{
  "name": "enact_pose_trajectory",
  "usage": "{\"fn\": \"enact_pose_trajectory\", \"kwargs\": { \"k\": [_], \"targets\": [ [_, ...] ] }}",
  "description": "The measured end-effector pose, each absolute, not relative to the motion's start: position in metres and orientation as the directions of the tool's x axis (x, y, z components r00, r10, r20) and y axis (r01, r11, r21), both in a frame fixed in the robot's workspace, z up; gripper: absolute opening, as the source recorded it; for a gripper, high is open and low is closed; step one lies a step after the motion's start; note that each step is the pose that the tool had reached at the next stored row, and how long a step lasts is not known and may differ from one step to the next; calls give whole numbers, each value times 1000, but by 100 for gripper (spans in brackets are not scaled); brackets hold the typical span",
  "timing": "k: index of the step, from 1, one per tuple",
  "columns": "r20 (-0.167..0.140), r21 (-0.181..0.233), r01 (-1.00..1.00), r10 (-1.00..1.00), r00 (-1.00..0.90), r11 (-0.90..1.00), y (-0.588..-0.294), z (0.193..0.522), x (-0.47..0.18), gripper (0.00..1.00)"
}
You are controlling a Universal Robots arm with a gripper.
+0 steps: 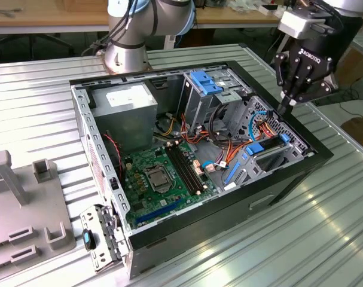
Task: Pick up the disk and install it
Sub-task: 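Insert the second disk wire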
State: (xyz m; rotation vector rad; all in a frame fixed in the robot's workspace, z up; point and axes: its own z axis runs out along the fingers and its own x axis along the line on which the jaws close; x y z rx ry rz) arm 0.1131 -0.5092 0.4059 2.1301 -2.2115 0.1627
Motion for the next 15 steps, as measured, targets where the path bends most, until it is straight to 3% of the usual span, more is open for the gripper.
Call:
{"fn": "enact_pose_trajectory", "kwargs": {
  "k": [1,2,5,6,13,15],
  "targets": [
    [136,-29,-999,-990,-39,35,-498,401,114,11],
    [154,-30,-999,-987,-39,35,-490,395,114,30],
    [162,-30,-999,-986,-39,34,-488,393,114,31],
    [165,-30,-999,-985,-39,34,-488,393,114,38],
    [207,-31,-999,-978,-39,33,-476,384,116,38],
    [239,-32,-999,-970,-42,35,-474,380,116,38]
  ]
}}
